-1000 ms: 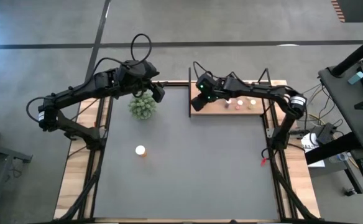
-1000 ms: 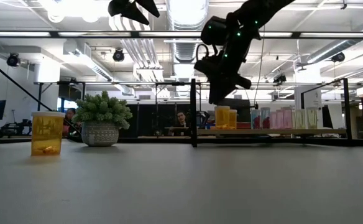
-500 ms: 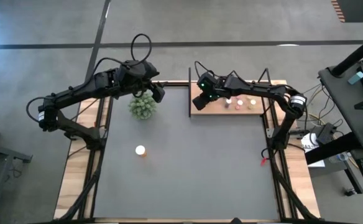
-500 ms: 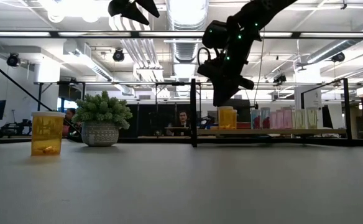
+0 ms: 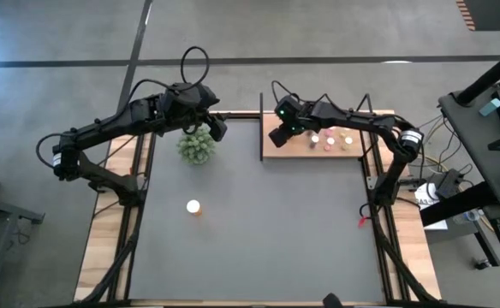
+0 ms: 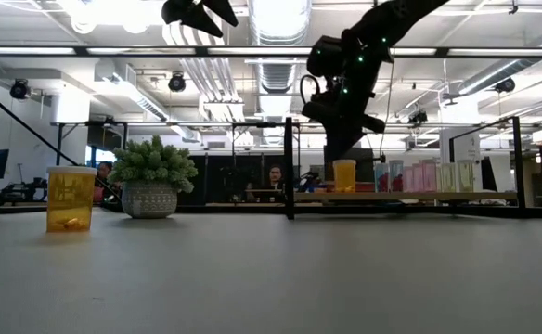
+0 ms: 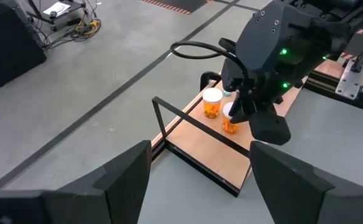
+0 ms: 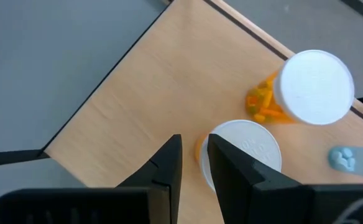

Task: Pick and place medicine bottles onto shelf by color
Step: Put the bottom orange pill bottle on the shelf aligned with the other orange pill bottle, then put the orange pill bottle on the shelf aligned with the other orange pill bottles

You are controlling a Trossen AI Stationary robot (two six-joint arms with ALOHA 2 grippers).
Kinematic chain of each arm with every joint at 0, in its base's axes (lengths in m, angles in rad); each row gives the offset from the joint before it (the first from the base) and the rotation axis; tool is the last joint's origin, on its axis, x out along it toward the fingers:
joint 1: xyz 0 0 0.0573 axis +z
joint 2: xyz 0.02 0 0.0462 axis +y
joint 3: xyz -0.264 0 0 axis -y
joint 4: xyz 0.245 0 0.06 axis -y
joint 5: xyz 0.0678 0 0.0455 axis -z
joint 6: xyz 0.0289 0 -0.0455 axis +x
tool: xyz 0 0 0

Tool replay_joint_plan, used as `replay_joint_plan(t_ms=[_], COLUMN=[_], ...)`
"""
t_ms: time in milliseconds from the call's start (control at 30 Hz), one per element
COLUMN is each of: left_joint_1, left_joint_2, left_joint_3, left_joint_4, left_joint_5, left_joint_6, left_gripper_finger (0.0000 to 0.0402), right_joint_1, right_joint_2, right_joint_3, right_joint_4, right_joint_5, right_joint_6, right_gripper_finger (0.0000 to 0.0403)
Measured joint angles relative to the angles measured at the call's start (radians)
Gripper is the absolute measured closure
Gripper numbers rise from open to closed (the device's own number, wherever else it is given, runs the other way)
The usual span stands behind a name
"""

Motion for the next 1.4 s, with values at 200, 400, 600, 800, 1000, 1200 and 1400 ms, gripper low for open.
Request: replay_joint_plan(t_ms=[200,400,600,800,1000,1200,1400], left_joint_1=[0.0,0.0,0.0,0.0,-0.004,-0.04,-0.141], left_joint_2=[0.0,0.0,0.0,0.0,0.004,0.005,0.002], left_joint_3=[0.0,0.0,0.0,-0.011,-0.013,-0.04,-0.125], left_joint_4=[0.0,0.0,0.0,-0.002,-0.14,-0.2,-0.202], left_joint_5=[0.0,0.0,0.0,0.001,0.108,0.142,0.17], left_joint_6=[-0.001,-0.002,-0.003,-0.004,-0.085,-0.2,-0.396], left_gripper_finger=[0.0146,0.0146,0.0146,0.0146,0.0146,0.0146,0.0146], right_joint_1=[-0.009,-0.009,-0.008,0.011,0.081,0.162,0.226], right_joint_2=[0.0,-0.042,-0.117,-0.155,-0.177,-0.202,-0.236], right_joint_3=[0.0,-0.004,-0.003,-0.003,-0.003,-0.003,-0.002], right_joint_4=[-0.002,-0.01,-0.004,0.001,0.002,0.039,0.053], right_joint_5=[0.0,0.0,0.0,-0.002,-0.018,-0.015,-0.014], right_joint_6=[-0.002,-0.002,0.0,0.038,0.038,0.033,0.015], right_gripper_finger=[0.0331,0.0331,0.0329,0.031,0.0306,0.0306,0.0311])
